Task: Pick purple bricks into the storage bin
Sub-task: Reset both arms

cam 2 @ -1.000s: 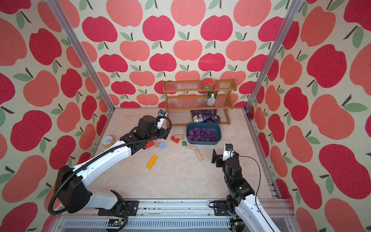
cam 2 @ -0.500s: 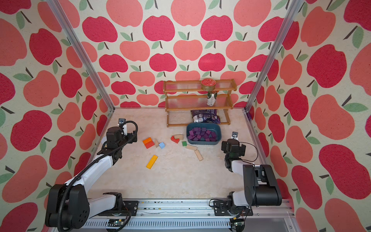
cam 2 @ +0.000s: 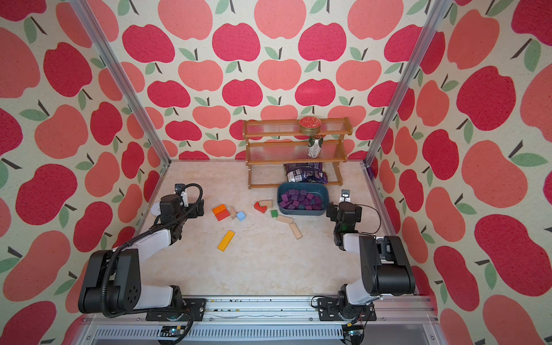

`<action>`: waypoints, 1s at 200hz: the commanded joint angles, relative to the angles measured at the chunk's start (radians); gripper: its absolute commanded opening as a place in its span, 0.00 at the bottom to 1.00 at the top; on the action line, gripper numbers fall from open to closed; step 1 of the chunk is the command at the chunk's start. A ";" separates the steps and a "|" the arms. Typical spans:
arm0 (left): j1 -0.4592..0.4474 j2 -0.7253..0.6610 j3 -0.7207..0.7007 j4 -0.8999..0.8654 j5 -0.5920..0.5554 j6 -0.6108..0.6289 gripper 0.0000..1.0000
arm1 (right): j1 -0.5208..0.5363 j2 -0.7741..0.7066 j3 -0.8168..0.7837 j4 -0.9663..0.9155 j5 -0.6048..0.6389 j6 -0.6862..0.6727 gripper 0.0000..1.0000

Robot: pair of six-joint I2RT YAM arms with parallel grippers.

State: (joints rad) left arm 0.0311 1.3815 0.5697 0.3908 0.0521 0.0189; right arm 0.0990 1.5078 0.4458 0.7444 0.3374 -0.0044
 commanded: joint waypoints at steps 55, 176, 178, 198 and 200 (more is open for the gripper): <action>0.025 -0.083 -0.095 0.171 0.087 -0.008 0.99 | 0.007 0.062 -0.080 0.218 -0.011 -0.027 0.99; 0.112 0.027 -0.009 0.192 0.205 -0.103 0.99 | 0.006 0.052 -0.072 0.184 -0.008 -0.020 0.99; 0.113 0.031 -0.008 0.200 0.207 -0.106 0.99 | 0.007 0.051 -0.073 0.184 -0.008 -0.020 0.99; 0.113 0.094 0.016 0.248 0.221 -0.125 0.99 | 0.007 0.052 -0.073 0.184 -0.008 -0.020 0.99; 0.113 0.103 0.017 0.254 0.222 -0.127 0.99 | 0.007 0.051 -0.073 0.184 -0.008 -0.020 0.99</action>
State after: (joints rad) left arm 0.1410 1.4239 0.5404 0.5735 0.2276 -0.0677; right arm 0.0982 1.5620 0.3752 0.9161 0.3229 -0.0124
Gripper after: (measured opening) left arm 0.993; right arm 0.993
